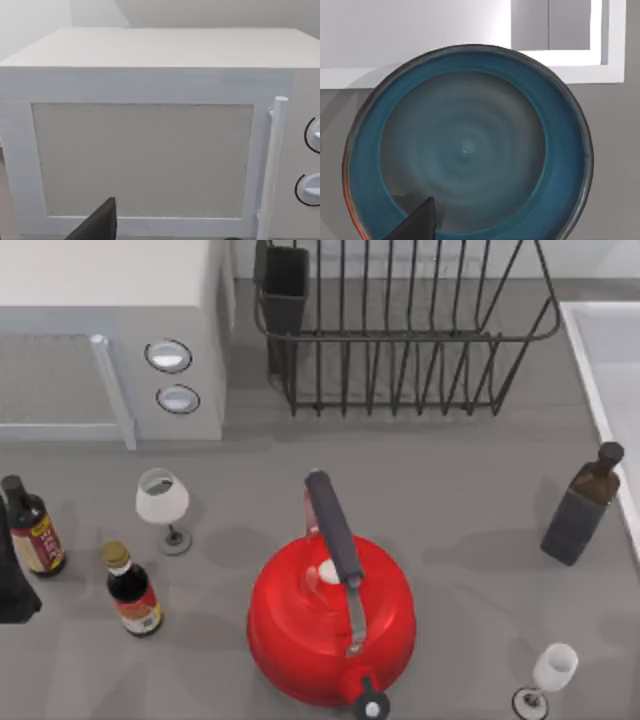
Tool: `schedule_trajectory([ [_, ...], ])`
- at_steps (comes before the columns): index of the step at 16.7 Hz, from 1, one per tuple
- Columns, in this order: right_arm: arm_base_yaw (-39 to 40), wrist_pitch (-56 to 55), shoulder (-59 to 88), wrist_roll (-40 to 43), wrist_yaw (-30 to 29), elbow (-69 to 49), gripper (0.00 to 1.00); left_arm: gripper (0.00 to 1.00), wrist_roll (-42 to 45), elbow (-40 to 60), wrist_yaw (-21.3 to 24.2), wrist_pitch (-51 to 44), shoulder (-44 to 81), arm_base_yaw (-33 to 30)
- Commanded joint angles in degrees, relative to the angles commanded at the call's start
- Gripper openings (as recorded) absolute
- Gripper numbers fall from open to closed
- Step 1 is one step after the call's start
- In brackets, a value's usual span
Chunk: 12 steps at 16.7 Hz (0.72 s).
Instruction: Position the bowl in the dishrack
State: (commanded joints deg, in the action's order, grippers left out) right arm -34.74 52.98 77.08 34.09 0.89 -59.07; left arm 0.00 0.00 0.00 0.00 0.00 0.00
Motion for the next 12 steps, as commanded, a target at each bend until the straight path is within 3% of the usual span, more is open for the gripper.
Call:
schedule_trajectory([
  [6, -8.2, 12.3, 18.0, 8.1, 1.1, -15.0, 1.0, 1.0, 0.0, 0.0, 0.0, 0.0, 0.0, 0.0],
  [12, -8.8, 13.4, 19.5, 8.9, 1.2, -16.4, 1.0, 1.0, 0.0, 0.0, 0.0, 0.0, 0.0, 0.0],
])
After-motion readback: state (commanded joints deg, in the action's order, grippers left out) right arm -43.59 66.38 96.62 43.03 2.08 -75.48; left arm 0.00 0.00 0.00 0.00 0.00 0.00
